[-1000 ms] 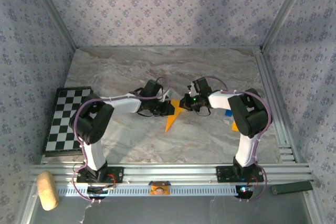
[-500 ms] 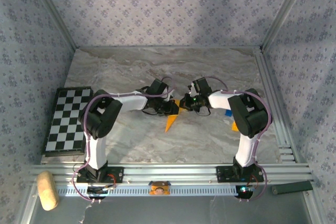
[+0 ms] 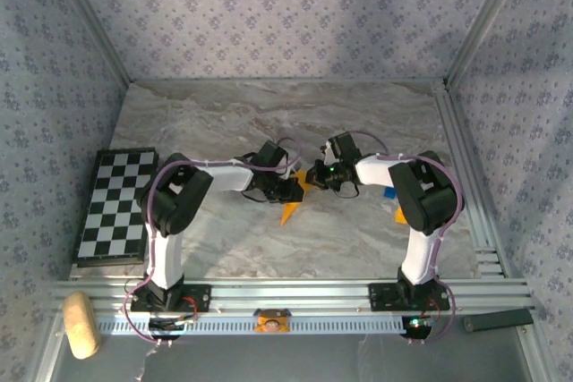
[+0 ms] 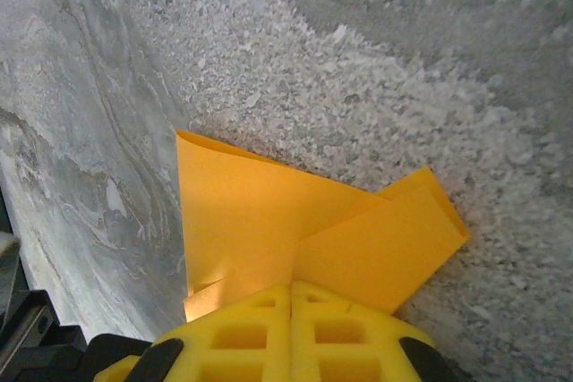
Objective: Fold a paper plane with a square sheet of paper (pick it up from the middle)
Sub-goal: Fold the wing for the fifth time at the center of the table.
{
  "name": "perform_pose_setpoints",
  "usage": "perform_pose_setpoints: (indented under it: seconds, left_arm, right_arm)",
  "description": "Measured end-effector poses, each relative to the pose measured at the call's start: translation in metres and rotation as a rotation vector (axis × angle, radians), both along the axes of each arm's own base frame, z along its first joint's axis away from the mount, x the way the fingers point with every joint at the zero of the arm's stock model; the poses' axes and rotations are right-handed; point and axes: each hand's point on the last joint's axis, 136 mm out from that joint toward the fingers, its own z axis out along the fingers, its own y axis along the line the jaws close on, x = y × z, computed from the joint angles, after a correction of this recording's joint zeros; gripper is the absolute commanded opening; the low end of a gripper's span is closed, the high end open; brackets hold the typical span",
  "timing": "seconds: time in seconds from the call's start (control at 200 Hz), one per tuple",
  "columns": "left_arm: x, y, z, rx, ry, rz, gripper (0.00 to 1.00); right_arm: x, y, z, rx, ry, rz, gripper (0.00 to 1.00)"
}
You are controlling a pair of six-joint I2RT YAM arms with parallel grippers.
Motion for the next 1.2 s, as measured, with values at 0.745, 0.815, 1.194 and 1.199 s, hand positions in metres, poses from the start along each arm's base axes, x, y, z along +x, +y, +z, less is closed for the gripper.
perform_pose_setpoints:
  seconds: [0.745, 0.815, 1.194, 1.199]
  left_arm:
    - [-0.066, 0.047, -0.003, 0.109, 0.027, -0.080, 0.11]
    - [-0.074, 0.051, -0.003, 0.126, 0.039, -0.088, 0.10]
    - [-0.041, 0.071, 0.040, 0.152, -0.088, 0.051, 0.11]
    - [-0.040, 0.072, 0.040, 0.152, -0.089, 0.055, 0.11]
  right_arm:
    - [0.000, 0.000, 0.000, 0.000, 0.003, -0.002, 0.00]
    - [0.000, 0.000, 0.000, 0.001, 0.003, -0.001, 0.00]
    - [0.002, 0.003, 0.003, 0.026, -0.004, 0.008, 0.08]
    - [0.002, 0.003, 0.004, 0.026, -0.004, 0.009, 0.08]
